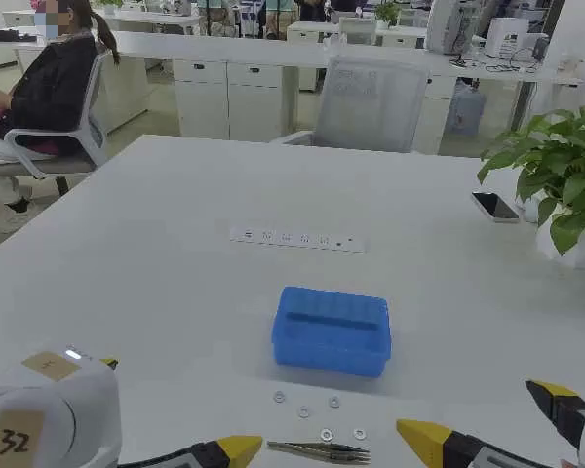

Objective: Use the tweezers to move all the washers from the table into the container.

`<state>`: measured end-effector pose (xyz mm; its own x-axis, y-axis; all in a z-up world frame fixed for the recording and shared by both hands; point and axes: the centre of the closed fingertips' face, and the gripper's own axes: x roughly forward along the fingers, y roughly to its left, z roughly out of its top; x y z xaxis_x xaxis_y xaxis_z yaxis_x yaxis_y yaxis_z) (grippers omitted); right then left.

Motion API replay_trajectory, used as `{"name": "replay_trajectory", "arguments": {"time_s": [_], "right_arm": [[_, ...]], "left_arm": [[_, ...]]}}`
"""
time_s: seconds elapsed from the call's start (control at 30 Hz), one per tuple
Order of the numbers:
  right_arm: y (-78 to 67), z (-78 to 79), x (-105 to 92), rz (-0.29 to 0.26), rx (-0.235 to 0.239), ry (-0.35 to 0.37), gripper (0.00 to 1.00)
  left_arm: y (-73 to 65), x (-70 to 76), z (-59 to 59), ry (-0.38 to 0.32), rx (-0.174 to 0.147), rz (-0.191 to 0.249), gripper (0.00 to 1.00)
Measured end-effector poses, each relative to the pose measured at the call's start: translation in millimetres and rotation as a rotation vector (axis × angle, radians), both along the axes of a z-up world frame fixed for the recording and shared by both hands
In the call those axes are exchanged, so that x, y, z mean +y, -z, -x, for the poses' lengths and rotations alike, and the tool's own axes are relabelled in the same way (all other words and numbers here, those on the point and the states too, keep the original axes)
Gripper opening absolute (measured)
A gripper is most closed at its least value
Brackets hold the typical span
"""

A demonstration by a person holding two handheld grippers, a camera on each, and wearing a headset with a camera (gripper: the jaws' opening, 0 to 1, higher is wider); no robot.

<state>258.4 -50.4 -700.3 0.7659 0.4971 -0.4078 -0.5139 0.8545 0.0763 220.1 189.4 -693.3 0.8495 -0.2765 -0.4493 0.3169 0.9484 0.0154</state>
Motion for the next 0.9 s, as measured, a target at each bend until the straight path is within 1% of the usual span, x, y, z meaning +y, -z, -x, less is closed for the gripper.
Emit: {"name": "replay_trajectory", "arguments": {"time_s": [0.2, 0.33, 0.37, 0.4, 0.57, 0.7, 0.77, 0.9], "right_arm": [[2.4, 0.4, 0.0, -0.001, 0.011, 0.001, 0.93], [5.4, -0.9, -2.0, 0.006, 0.018, 0.009, 0.93], [6.4, -1.2, -2.6, 0.007, 0.020, 0.010, 0.92], [7.0, -1.3, -2.9, 0.006, 0.022, 0.011, 0.93], [4.9, -1.3, -5.3, -0.010, 0.019, 0.022, 0.93], [5.2, -2.3, -8.1, -0.005, 0.019, 0.030, 0.92], [5.0, -2.5, -8.8, -0.006, 0.017, 0.032, 0.92], [5.8, -2.4, -9.0, -0.002, 0.020, 0.033, 0.92]], "left_arm": [[0.3, -2.5, -2.4, 0.015, 0.003, -0.010, 0.99], [2.8, -6.9, -4.3, 0.033, 0.011, -0.014, 0.99], [4.7, -9.1, -4.8, 0.042, 0.019, -0.019, 0.99], [5.2, -10.3, -5.0, 0.045, 0.019, -0.023, 0.99], [4.7, -15.1, -7.1, 0.061, 0.015, -0.036, 0.99], [4.8, -16.6, -9.0, 0.070, 0.010, -0.042, 0.97], [5.0, -17.2, -9.4, 0.077, 0.009, -0.045, 0.98], [6.0, -15.4, -10.3, 0.077, 0.011, -0.051, 0.98]]}}
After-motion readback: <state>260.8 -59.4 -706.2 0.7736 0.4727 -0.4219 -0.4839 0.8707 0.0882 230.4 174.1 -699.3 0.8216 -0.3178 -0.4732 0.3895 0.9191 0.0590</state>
